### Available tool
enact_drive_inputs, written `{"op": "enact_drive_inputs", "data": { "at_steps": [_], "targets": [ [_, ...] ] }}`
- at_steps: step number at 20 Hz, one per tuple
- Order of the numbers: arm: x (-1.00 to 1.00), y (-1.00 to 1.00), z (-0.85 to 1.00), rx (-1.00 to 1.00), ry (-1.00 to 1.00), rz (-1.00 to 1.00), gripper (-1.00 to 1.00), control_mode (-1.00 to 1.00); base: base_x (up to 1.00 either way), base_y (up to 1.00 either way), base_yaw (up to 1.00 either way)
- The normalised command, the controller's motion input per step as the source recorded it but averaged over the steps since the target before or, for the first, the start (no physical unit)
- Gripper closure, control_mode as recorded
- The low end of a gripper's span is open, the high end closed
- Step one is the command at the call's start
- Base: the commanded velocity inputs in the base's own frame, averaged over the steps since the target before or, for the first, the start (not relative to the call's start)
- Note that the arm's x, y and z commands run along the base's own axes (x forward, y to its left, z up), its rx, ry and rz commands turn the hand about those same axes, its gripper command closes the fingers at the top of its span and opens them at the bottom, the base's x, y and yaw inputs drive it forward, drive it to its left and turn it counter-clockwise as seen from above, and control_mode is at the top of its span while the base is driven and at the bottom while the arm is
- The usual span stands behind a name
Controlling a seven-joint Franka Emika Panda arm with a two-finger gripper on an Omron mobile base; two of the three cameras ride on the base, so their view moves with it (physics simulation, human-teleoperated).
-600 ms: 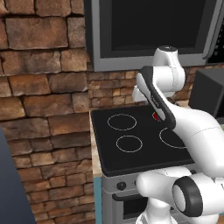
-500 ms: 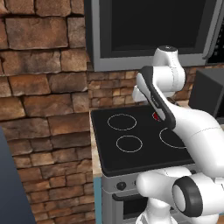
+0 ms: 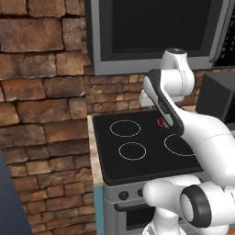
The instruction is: The kettle is done boiling. Turn off the stove, then wait for 300 timesteps before moving the kettle to the dining table.
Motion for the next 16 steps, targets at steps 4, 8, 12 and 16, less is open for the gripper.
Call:
{"op": "enact_drive_inputs", "data": {
  "at_steps": [4, 8, 12, 16],
  "targets": [
    [0.0, 0.0, 0.0, 0.0, 0.0, 0.0, -1.0, 1.0, -0.07, -0.57, 0.0],
    [0.0, 0.0, 0.0, 0.0, 0.0, 0.0, -1.0, 1.0, -0.11, -0.51, 0.0],
    [0.0, 0.0, 0.0, 0.0, 0.0, 0.0, -1.0, 1.0, -0.09, -0.47, 0.0],
    [0.0, 0.0, 0.0, 0.0, 0.0, 0.0, -1.0, 1.0, -0.13, -0.51, 0.0]
  ]
}}
